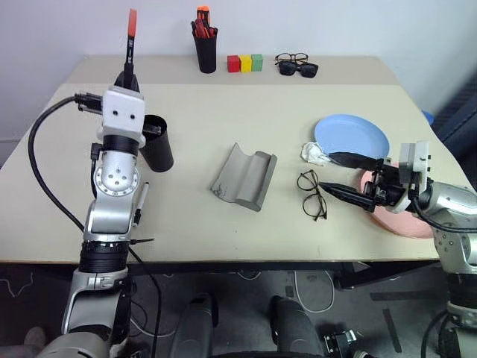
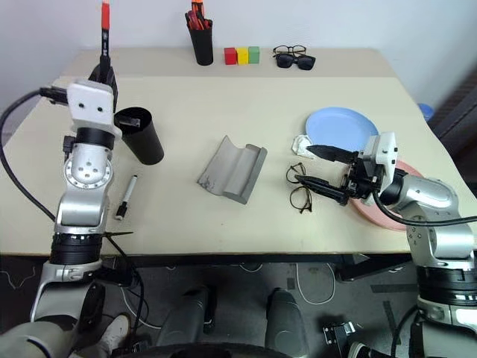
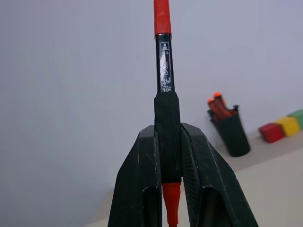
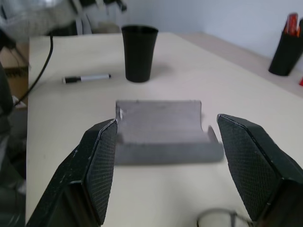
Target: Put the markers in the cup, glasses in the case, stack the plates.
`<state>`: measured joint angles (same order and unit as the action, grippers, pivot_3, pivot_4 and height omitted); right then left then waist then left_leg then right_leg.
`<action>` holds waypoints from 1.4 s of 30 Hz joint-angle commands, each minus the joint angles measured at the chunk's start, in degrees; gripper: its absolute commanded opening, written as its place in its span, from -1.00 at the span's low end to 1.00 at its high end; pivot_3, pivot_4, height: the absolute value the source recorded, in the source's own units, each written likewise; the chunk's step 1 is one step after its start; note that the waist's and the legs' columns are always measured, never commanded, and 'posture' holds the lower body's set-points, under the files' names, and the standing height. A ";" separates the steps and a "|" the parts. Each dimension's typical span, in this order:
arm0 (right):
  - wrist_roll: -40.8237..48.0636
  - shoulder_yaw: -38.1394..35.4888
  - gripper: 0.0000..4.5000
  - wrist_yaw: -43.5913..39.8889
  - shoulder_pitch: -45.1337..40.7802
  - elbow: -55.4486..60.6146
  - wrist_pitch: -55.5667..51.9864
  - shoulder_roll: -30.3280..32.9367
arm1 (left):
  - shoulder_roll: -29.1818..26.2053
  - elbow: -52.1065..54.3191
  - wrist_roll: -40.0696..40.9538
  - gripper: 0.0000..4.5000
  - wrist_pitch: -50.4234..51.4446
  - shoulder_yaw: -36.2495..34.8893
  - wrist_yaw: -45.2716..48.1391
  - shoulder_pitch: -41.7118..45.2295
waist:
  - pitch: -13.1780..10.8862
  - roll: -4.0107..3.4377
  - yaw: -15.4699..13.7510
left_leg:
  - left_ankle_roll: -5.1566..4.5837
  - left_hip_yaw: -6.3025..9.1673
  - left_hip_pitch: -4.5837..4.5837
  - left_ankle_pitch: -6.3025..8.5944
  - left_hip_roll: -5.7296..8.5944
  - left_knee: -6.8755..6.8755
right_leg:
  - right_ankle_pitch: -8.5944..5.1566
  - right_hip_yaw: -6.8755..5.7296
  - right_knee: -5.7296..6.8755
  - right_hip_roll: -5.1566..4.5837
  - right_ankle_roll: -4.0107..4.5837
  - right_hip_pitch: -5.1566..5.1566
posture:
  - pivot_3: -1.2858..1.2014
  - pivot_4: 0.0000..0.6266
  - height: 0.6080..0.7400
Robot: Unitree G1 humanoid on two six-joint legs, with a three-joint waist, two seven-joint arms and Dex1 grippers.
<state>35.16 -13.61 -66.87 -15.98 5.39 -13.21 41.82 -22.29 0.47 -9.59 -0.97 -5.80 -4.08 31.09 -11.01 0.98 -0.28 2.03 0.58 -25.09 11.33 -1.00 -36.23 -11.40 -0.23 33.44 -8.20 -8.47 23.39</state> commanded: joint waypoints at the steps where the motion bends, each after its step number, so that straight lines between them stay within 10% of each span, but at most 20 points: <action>1: 3.74 -0.55 0.52 1.06 -3.75 0.68 -0.90 -2.64 | 1.44 -1.94 -3.87 -1.00 -6.24 -0.68 -6.29 -1.64 | 0.03 -0.05 -0.42 | 0.01 0.00 0.02 0.00 0.00 0.00 | 0.00 0.00 0.00 0.01 0.02 -0.01 | 0.03 -0.52 1.00; 37: 3.64 0.48 0.52 2.04 -5.69 0.19 0.23 -6.17 | 8.17 -21.85 -6.04 -1.00 -16.43 1.13 -14.05 4.04 | 0.03 -0.03 -0.46 | 0.05 0.00 0.06 -0.02 0.00 0.00 | 0.07 0.00 0.08 0.03 -0.11 -0.02 | 0.03 -0.52 1.00; 38: 3.63 0.44 0.52 2.09 -5.77 0.09 0.25 -6.18 | 8.16 -21.84 -6.04 -0.54 -16.35 1.09 -14.04 4.05 | 0.03 -0.03 -0.46 | 0.05 0.00 0.06 -0.02 0.00 0.01 | 0.07 0.00 0.07 0.03 -0.11 -0.02 | 0.03 -0.52 1.00; 42: 3.68 -0.03 0.52 2.32 -5.91 -0.29 0.36 -6.07 | 8.70 -18.69 -4.53 0.26 -16.01 0.84 -12.46 3.00 | 0.03 -0.03 -0.45 | 0.05 -0.01 0.06 -0.02 0.00 0.02 | 0.07 0.00 0.07 0.03 -0.11 -0.02 | 0.03 -0.52 1.00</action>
<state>37.48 -11.77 -64.66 -20.73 4.61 -13.66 35.85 -13.49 -21.77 -15.23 -16.59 -4.74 -17.18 34.24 -10.98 0.95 -0.73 2.08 0.57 -25.03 11.31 -1.00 -36.22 -11.33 -0.23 33.51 -8.17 -8.59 23.37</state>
